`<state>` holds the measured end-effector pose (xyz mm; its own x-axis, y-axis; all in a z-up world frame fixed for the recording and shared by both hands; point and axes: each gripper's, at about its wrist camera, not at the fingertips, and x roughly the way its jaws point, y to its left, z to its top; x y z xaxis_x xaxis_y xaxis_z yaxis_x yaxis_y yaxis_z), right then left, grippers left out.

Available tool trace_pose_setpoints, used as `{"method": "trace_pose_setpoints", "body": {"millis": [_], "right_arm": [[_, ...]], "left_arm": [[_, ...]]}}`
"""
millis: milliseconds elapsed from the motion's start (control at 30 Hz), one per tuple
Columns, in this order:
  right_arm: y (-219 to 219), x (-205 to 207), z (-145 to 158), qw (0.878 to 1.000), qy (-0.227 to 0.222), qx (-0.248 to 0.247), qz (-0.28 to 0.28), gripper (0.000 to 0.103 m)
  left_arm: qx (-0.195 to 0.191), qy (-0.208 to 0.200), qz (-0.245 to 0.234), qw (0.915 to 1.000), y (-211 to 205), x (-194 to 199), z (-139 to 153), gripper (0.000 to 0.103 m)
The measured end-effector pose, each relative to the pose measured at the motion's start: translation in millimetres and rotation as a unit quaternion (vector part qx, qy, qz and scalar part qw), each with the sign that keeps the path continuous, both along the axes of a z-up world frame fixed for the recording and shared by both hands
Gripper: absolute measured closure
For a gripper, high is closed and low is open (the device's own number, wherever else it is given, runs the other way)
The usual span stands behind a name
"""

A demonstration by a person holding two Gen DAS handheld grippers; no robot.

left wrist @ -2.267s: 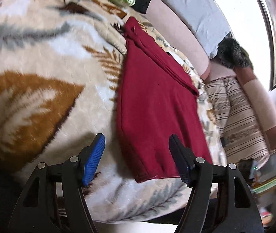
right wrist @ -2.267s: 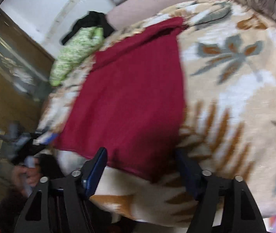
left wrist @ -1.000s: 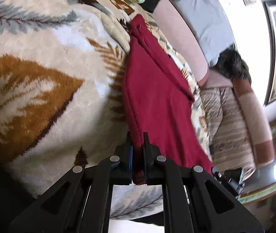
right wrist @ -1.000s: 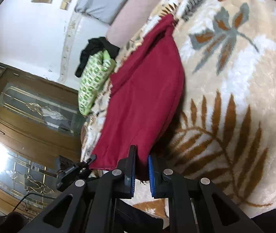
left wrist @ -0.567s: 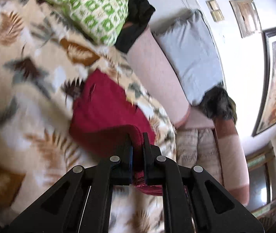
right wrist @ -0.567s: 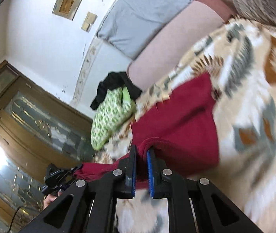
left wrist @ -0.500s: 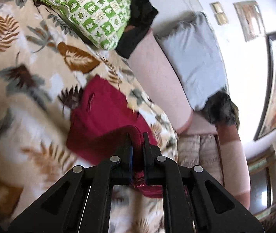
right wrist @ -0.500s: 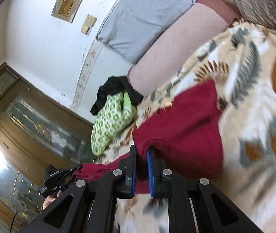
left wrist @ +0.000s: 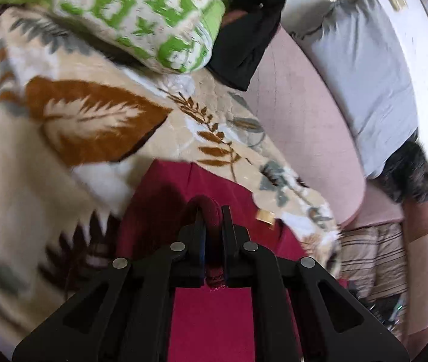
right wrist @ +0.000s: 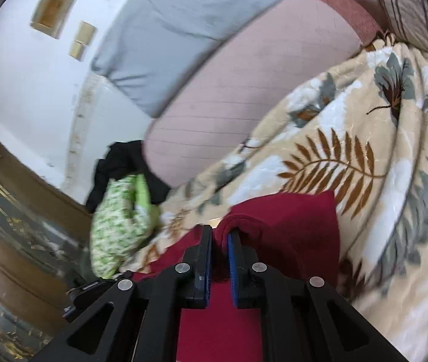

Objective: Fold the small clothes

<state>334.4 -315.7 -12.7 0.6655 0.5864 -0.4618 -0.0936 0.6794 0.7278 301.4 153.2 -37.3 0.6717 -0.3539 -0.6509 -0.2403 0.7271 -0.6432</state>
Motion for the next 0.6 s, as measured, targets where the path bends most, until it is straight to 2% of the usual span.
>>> {"method": "trace_pose_setpoints", "body": {"millis": [133, 200, 233, 300, 333, 400, 467, 500, 533, 600], "right_arm": [[2.8, 32.7, -29.5, 1.0, 0.011, -0.012, -0.006, 0.094], [-0.6, 41.7, -43.8, 1.0, 0.013, 0.001, -0.017, 0.094], [-1.3, 45.3, -49.4, 1.0, 0.011, 0.007, -0.02, 0.09], [-0.8, 49.2, -56.2, 1.0, 0.021, 0.008, -0.02, 0.068], [-2.4, 48.5, -58.6, 0.999, 0.027, 0.02, -0.018, 0.052], [-6.7, 41.6, -57.0, 0.999, 0.023, 0.036, -0.02, 0.049], [-14.4, 31.5, -48.3, 0.999, 0.008, 0.025, -0.023, 0.049], [-18.2, 26.2, -43.3, 1.0, 0.002, 0.015, -0.024, 0.049], [-22.0, 22.4, -38.9, 1.0, 0.001, 0.001, -0.026, 0.049], [-28.0, 15.8, -29.9, 0.999, 0.001, -0.034, -0.033, 0.049]], "left_arm": [[0.007, -0.007, -0.008, 0.9999, -1.9, 21.0, -12.1, 0.095], [0.031, 0.01, -0.016, 0.9993, -4.6, 34.3, -18.1, 0.093], [0.039, 0.022, -0.025, 0.9987, -6.8, 39.1, -20.6, 0.09], [0.045, 0.044, -0.036, 0.9974, -8.1, 44.3, -23.4, 0.087], [0.046, 0.041, -0.04, 0.9973, -7.5, 43.2, -19.7, 0.087], [0.053, 0.027, -0.047, 0.9972, -5.8, 39.6, -6.8, 0.086], [0.055, 0.011, -0.046, 0.9974, -1.5, 34.3, 8.7, 0.085], [0.061, 0.005, -0.038, 0.9974, 0.7, 32.4, 15.8, 0.07], [0.073, -0.002, -0.023, 0.9971, 3.8, 29.8, 23.6, 0.043], [0.082, -0.028, 0.004, 0.9963, 13.0, 24.6, 38.8, 0.026]]}}
